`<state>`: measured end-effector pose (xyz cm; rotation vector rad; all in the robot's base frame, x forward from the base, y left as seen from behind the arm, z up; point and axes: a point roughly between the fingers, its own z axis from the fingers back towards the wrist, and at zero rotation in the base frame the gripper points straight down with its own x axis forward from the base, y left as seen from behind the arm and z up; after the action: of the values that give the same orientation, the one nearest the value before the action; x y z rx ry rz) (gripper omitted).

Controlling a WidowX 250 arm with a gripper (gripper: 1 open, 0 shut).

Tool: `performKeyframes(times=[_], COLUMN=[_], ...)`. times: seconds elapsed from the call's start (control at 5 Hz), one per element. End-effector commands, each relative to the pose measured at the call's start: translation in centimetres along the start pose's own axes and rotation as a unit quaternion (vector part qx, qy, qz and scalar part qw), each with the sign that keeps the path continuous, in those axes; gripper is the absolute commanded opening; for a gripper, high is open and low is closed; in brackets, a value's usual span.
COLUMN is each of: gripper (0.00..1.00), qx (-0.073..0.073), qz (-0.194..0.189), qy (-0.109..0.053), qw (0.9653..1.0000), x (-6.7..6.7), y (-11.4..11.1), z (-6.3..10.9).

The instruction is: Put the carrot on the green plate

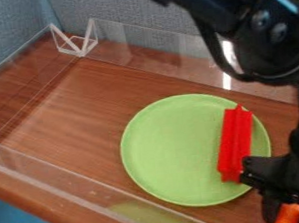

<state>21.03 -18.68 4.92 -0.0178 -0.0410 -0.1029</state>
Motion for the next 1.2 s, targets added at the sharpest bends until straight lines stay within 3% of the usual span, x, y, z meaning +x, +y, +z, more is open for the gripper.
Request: performKeyframes(times=[0.0, 0.4, 0.8, 1.0], gripper=[0.00, 0.00, 0.00, 0.00], qx=[-0.014, -0.011, -0.012, -0.021], qz=[-0.028, -0.027, -0.041, -0.052], qy=[-0.022, -0.015, -0.013, -0.009], qw=[0.9993, 0.9995, 0.9990, 0.9984], x=[0.2, 0.1, -0.3, 0.2], y=[-0.2, 1.6, 5.3, 6.7], z=[2.5, 4.0, 4.3, 3.6])
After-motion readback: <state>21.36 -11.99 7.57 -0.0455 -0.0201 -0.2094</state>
